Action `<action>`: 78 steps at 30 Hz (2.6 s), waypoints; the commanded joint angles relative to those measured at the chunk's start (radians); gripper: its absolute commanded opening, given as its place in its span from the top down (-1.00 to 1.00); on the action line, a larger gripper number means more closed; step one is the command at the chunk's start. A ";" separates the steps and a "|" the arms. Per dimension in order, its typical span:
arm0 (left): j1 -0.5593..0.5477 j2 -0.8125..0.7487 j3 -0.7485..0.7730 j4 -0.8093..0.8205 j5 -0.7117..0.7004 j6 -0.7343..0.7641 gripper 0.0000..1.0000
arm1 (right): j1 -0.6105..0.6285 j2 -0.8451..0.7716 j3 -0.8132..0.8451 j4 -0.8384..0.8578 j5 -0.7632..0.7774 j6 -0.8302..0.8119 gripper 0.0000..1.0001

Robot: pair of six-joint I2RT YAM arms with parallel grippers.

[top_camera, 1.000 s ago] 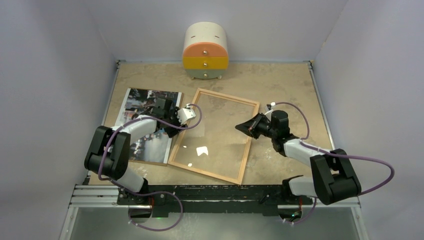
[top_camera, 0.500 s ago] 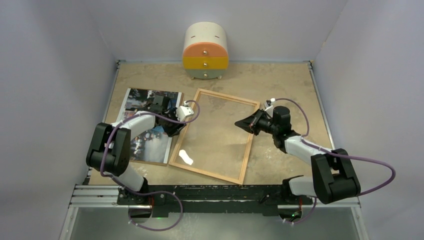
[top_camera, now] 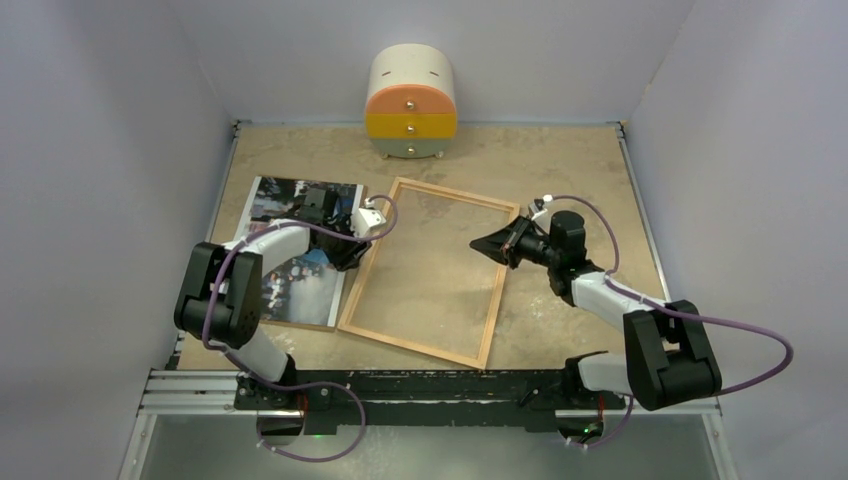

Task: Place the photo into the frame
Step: Place the photo frame item in the photo frame.

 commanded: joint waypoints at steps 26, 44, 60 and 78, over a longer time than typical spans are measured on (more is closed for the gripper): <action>0.119 0.059 0.161 -0.004 -0.014 -0.122 0.31 | 0.007 -0.099 0.073 0.265 -0.047 0.202 1.00; 0.190 0.054 0.183 0.033 -0.081 -0.175 0.34 | 0.083 0.000 0.055 0.477 0.005 0.275 1.00; 0.189 0.060 0.144 0.020 -0.061 -0.154 0.35 | 0.078 0.063 -0.119 0.548 0.088 0.365 1.00; 0.218 0.087 0.214 0.031 -0.132 -0.224 0.39 | 0.115 -0.091 0.152 0.359 0.084 0.365 1.00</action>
